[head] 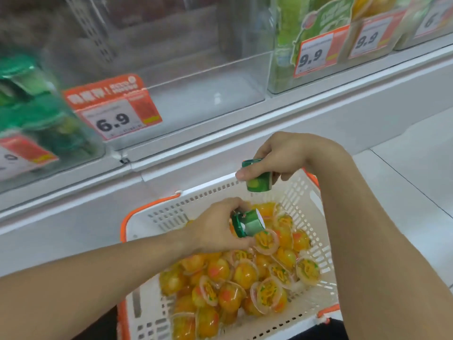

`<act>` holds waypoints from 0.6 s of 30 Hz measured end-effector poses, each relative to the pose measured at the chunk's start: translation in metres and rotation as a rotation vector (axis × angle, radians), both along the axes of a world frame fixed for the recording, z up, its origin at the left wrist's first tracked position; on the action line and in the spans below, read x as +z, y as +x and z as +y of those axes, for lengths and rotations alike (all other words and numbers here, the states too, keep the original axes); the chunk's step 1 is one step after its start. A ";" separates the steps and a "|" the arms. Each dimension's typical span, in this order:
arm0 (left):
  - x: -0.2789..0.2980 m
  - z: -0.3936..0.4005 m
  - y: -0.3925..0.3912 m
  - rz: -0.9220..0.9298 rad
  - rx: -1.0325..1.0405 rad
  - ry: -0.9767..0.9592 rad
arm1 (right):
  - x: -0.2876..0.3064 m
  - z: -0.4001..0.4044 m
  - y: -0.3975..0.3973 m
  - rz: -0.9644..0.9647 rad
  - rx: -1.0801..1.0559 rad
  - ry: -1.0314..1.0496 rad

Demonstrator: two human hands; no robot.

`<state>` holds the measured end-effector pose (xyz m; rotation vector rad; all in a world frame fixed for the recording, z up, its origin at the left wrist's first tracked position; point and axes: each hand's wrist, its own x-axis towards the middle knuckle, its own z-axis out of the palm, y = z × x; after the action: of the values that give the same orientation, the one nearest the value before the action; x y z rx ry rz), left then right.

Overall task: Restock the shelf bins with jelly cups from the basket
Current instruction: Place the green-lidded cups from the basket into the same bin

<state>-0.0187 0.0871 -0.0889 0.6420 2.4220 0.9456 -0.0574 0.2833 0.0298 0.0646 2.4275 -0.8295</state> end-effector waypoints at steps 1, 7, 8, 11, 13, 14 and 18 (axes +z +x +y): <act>0.017 -0.016 0.004 -0.029 0.035 0.012 | 0.011 -0.015 0.000 0.019 0.041 -0.034; 0.110 -0.122 0.022 -0.338 0.430 0.383 | 0.080 -0.102 -0.007 0.107 0.183 -0.414; 0.122 -0.140 0.025 -0.344 0.475 0.431 | 0.088 -0.117 -0.009 0.130 0.196 -0.508; 0.156 -0.186 0.031 -0.282 0.577 0.489 | 0.105 -0.165 -0.014 0.254 0.182 -0.800; 0.176 -0.209 0.030 -0.208 0.615 0.494 | 0.108 -0.195 -0.018 0.402 0.093 -0.912; 0.183 -0.218 0.028 -0.172 0.632 0.503 | 0.106 -0.209 -0.020 0.510 0.053 -0.920; 0.201 -0.245 0.013 0.043 0.723 0.471 | 0.089 -0.255 -0.030 0.850 0.004 -0.792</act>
<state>-0.0058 -0.1578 0.1117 -0.1149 2.5104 1.8292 -0.0875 0.0282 0.1185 -0.7213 2.5720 -2.0655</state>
